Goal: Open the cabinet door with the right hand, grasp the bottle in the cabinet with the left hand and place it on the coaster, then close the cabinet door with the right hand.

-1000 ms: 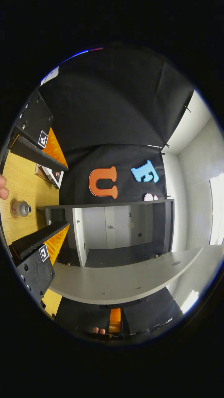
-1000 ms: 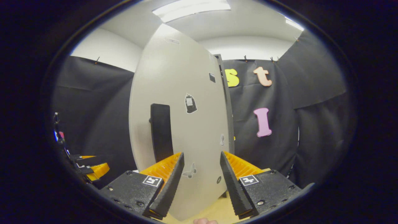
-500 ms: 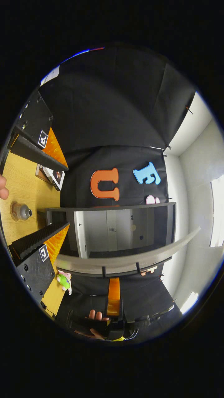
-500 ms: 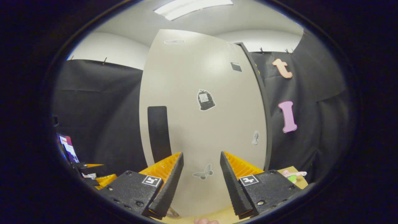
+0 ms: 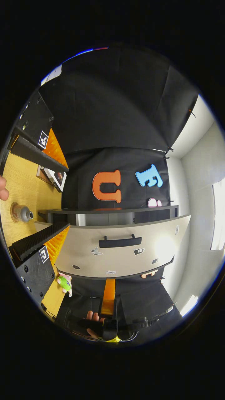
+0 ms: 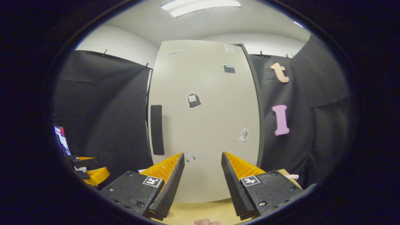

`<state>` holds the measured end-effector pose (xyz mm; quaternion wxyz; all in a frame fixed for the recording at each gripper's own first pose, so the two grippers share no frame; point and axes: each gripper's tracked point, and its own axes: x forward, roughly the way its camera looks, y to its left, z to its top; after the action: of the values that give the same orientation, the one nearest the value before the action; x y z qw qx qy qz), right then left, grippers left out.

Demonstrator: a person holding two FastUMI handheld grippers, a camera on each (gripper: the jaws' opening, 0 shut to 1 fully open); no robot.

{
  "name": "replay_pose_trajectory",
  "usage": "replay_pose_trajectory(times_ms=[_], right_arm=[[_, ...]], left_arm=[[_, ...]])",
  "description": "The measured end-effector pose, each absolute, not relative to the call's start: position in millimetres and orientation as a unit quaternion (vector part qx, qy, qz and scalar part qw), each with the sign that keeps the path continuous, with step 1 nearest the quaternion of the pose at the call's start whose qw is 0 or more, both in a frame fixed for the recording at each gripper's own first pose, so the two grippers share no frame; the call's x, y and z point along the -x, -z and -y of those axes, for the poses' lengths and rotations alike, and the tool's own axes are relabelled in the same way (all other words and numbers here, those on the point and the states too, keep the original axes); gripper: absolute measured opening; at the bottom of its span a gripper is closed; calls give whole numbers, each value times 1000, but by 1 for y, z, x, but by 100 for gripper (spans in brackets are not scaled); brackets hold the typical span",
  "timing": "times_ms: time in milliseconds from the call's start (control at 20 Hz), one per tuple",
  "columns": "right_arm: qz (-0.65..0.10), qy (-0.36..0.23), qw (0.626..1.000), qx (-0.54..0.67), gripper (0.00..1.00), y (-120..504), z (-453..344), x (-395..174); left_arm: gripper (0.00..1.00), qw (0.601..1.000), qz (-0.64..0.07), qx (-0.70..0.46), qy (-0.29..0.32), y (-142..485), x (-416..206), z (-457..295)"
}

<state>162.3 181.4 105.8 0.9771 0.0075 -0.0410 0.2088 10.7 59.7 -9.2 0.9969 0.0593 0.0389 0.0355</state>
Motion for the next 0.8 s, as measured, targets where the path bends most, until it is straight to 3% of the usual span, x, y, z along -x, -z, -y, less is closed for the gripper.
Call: replay_pose_trajectory(times_ms=[400,800], right_arm=[[60,-104,992,-45,77,-107,-68,-110],[16,-27,999,-37,77,-54,-2,-68]], left_arm=[[96,998,-34,-47,-11,8,-7,-34],[96,999,-32,-40,9,13,4,-12]])
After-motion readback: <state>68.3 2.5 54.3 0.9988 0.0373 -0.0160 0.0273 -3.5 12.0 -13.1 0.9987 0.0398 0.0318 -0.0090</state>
